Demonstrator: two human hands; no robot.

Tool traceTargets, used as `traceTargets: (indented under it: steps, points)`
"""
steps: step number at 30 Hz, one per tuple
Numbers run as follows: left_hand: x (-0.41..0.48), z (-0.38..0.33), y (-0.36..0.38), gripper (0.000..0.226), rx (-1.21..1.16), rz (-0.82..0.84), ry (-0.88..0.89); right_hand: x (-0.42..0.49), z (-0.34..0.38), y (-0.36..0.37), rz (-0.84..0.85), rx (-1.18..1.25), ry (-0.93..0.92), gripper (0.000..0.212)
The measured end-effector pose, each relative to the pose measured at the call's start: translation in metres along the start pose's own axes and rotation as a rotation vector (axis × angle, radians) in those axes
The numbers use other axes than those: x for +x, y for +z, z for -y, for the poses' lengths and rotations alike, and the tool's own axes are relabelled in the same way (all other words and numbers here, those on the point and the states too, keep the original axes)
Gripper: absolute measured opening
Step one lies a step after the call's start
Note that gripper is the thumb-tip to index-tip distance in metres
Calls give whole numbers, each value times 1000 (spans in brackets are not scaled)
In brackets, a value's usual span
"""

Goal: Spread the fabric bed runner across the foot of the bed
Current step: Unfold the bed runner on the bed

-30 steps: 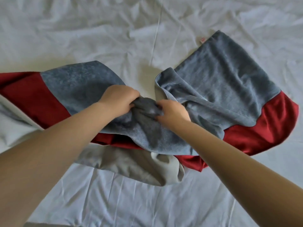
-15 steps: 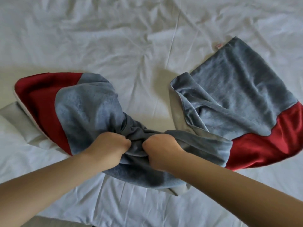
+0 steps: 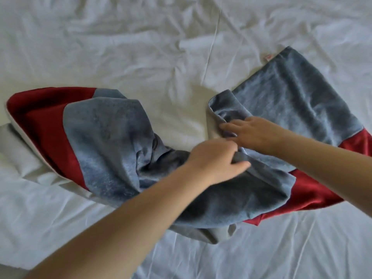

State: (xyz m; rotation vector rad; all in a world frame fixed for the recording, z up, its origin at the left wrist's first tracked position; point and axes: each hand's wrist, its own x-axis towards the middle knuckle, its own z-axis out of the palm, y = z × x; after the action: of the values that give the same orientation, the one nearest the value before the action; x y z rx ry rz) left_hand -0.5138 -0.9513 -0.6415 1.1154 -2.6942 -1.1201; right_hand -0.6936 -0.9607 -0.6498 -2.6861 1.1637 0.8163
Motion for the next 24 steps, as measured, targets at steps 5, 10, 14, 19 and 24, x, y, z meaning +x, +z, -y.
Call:
traceTargets:
  steps: [5, 10, 14, 19, 24]
  points:
    - [0, -16, 28, 22, -10, -110, 79, 5, -3, 16, -14, -96, -79, 26]
    - [3, 5, 3, 22, 71, -172, 99, 9, -20, 11, -110, -29, 76, 19]
    - [6, 36, -37, 21, 231, -132, 43, 3, -37, 2, -223, 150, 261, 20]
    - [7, 78, -99, 16, 411, -189, 9, 9, -67, -15, -240, 315, 556, 21]
    - [12, 128, -147, 11, 517, -196, -85, 22, -91, -26, -255, 312, 849, 18]
